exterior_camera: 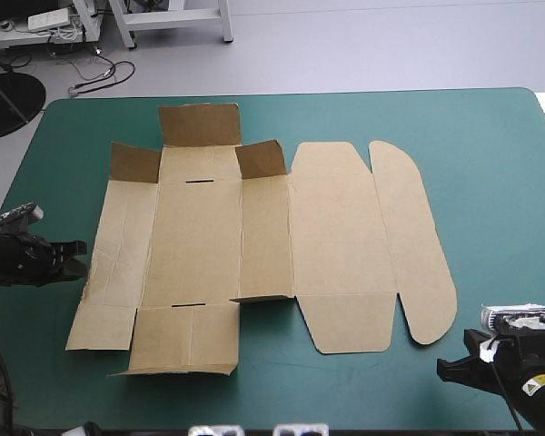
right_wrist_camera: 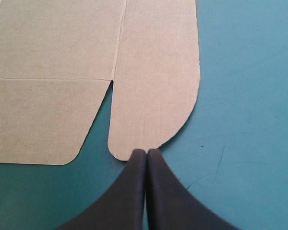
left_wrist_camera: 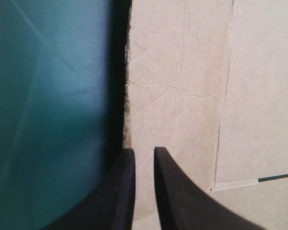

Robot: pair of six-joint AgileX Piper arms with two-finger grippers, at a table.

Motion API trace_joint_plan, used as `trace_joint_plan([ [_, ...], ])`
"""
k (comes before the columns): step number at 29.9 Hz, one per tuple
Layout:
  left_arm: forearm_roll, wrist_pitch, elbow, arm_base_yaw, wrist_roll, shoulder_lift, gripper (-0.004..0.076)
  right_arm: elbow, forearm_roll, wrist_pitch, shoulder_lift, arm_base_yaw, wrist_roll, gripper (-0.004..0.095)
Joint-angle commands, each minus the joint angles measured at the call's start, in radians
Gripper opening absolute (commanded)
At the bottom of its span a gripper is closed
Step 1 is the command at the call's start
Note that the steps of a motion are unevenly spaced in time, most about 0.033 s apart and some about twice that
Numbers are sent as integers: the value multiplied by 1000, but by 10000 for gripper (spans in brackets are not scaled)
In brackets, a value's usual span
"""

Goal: Fold the box

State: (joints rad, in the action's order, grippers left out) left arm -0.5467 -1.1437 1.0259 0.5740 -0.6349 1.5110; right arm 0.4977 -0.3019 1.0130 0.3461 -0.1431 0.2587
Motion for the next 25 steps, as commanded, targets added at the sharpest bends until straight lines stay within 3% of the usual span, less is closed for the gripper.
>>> trace_joint_plan([
  [1, -44, -13, 24, 4, -34, -32, 252, 27, -11, -47, 11, 1, 10, -20],
  [4, -31, 18, 21, 4, -34, -32, 445, 27, -11, -47, 11, 1, 10, -20],
  [6, -26, 45, 21, 4, 6, -23, 518, 27, -11, -47, 11, 1, 10, -20],
  [25, -166, -59, 21, -19, 41, 177, 447, 27, -11, -47, 11, 1, 10, -20],
])
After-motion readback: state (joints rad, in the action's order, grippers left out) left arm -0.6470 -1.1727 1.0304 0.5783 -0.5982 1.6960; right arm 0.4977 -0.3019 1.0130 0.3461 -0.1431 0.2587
